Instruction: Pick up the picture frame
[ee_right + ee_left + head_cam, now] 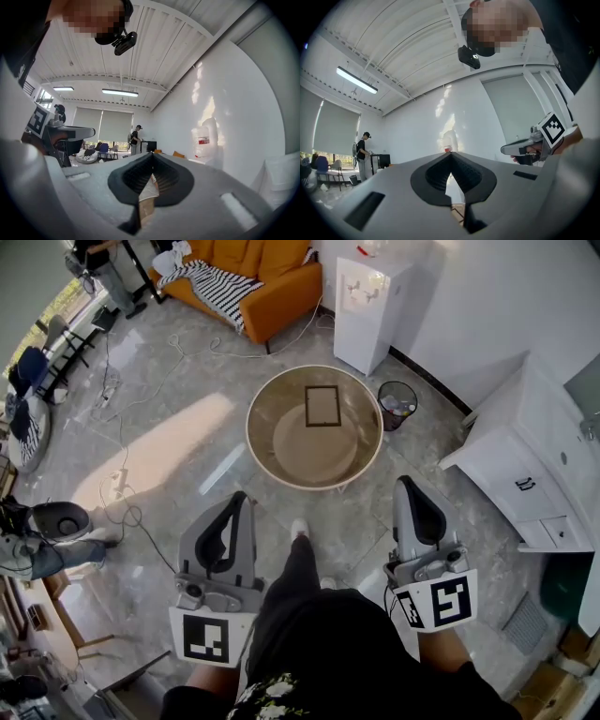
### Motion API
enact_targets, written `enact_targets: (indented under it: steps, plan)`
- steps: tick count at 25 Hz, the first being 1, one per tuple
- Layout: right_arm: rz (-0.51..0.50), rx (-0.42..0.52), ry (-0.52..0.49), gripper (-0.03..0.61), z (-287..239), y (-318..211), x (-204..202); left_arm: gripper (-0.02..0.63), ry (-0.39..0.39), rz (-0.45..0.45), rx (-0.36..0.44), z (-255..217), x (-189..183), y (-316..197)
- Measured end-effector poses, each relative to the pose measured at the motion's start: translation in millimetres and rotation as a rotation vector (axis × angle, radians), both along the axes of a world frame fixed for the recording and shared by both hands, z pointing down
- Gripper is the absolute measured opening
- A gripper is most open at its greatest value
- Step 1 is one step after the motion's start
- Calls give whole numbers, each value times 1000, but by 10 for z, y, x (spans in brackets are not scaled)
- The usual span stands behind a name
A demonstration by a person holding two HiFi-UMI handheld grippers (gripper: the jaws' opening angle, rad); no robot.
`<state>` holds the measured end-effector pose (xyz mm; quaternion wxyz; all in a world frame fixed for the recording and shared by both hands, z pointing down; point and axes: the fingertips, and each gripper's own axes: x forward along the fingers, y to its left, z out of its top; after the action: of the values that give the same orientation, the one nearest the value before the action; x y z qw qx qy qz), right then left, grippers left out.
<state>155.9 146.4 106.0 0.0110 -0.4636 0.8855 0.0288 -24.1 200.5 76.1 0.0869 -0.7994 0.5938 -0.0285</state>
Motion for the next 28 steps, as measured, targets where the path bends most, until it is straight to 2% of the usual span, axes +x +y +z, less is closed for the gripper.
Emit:
enact_targets:
  steps: [13,20,28]
  plan:
    - [6,1,12,-4,-143,-791,-542,3,25,1,1,-124,-578,-828]
    - [73,1,23,-3,-195,-1156,-633,3,47,68,22,-201,-717,-1327]
    - [131,-11,46,-3,-93,-1507,-761,3,81,152,8,-27,-803,-1832]
